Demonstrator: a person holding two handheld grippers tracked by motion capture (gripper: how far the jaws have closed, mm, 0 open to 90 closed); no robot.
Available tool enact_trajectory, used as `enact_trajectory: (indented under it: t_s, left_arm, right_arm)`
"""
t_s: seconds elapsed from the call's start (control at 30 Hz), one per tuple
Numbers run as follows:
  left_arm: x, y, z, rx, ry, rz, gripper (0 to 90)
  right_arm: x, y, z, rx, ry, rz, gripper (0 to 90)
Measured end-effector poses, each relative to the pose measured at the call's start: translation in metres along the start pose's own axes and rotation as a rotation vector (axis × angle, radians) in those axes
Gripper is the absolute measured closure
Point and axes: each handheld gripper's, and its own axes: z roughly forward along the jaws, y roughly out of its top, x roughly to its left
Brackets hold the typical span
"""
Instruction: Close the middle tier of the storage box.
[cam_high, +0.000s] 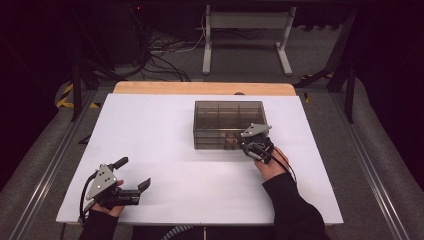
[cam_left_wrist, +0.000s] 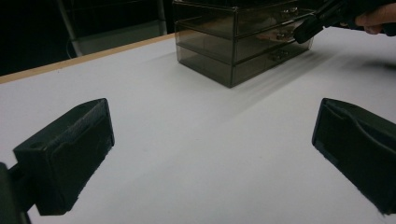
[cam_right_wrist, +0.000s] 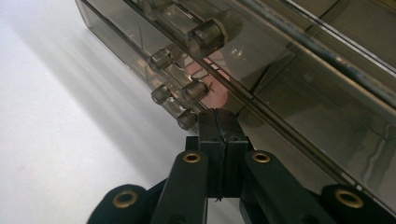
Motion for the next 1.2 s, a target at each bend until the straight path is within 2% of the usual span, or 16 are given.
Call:
enact_trajectory:
  t_s: [0.5, 0.57, 0.73, 0.9, 0.97, 1.07, 1.2]
  left_arm:
    - [0.000, 0.000, 0.000, 0.001, -0.007, -0.003, 0.1]
    - [0.001, 0.000, 0.000, 0.001, -0.006, -0.004, 0.1]
    - [0.001, 0.000, 0.000, 0.005, -0.008, 0.001, 0.1]
    - [0.001, 0.000, 0.000, 0.005, -0.006, 0.001, 0.0]
    - [0.001, 0.000, 0.000, 0.003, -0.006, 0.001, 0.0]
    - [0.001, 0.000, 0.000, 0.002, -0.007, -0.003, 0.0]
    - [0.001, 0.000, 0.000, 0.001, -0.006, 0.002, 0.0]
  right_arm:
    - [0.001, 0.000, 0.001, 0.006, -0.005, 0.001, 90.0]
    - [0.001, 0.001, 0.000, 0.010, -0.015, -0.004, 90.0]
    - [0.004, 0.002, -0.006, 0.002, -0.003, -0.012, 90.0]
    - [0.006, 0.005, -0.016, -0.011, 0.041, -0.033, 80.3]
    - [0.006, 0.007, -0.021, -0.032, 0.089, -0.025, 74.2]
    - [0.008, 0.008, -0.027, -0.048, 0.120, -0.028, 66.4]
    - [0.014, 0.009, -0.032, -0.073, 0.141, -0.053, 49.7]
